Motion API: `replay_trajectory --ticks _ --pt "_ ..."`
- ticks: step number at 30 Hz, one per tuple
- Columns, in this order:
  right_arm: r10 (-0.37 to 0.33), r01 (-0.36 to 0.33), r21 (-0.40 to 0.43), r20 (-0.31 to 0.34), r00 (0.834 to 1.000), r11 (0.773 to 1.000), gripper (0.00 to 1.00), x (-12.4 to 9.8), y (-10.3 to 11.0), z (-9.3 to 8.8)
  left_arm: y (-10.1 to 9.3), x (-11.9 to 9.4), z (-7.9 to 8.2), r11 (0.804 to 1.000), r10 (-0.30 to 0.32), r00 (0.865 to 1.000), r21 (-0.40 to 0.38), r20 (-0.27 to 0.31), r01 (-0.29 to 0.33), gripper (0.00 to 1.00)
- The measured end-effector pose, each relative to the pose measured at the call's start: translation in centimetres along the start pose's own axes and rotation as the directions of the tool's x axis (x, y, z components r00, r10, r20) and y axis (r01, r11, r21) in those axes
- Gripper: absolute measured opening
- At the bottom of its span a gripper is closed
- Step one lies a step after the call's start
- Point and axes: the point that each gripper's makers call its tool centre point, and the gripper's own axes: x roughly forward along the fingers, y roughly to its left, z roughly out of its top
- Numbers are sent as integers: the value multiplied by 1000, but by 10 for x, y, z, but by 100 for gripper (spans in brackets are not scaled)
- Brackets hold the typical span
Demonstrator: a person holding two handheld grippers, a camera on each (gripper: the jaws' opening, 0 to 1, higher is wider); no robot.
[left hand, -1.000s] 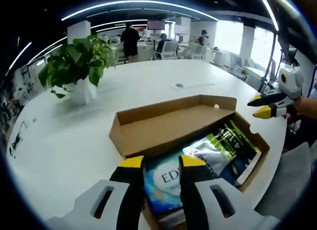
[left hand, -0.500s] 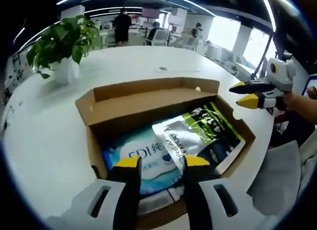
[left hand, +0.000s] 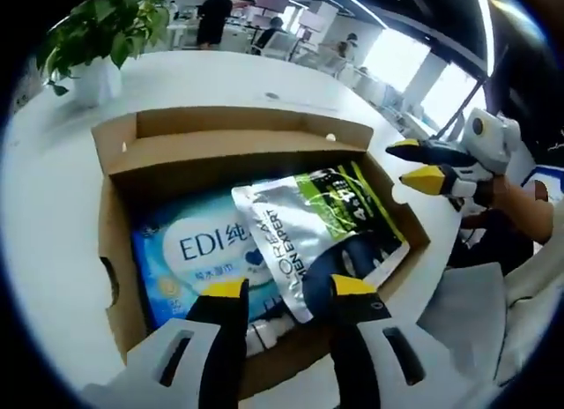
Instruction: Operate the shoe box by opening the lid, removing the specified soft item, and placing it in the target area until the item is outside and the box remains undamaged.
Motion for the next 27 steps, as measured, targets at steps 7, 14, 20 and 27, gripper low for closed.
replay_trajectory --ticks 7,14,20,27 --pt "1 -1 -9 -7 1000 1000 38 2 4 -2 0 5 -6 996 -52 998 -81 -44 48 19" --pt "9 -9 -6 -6 1000 1000 39 3 6 -2 2 5 -2 993 -67 997 -104 -35 63 7" --pt "15 -15 -13 -16 1000 1000 39 6 11 -3 1 6 0 991 -76 997 -116 -26 72 0" --pt "27 -27 -12 -27 999 1000 38 9 16 -7 3 -1 4 991 -43 999 -131 -21 40 0"
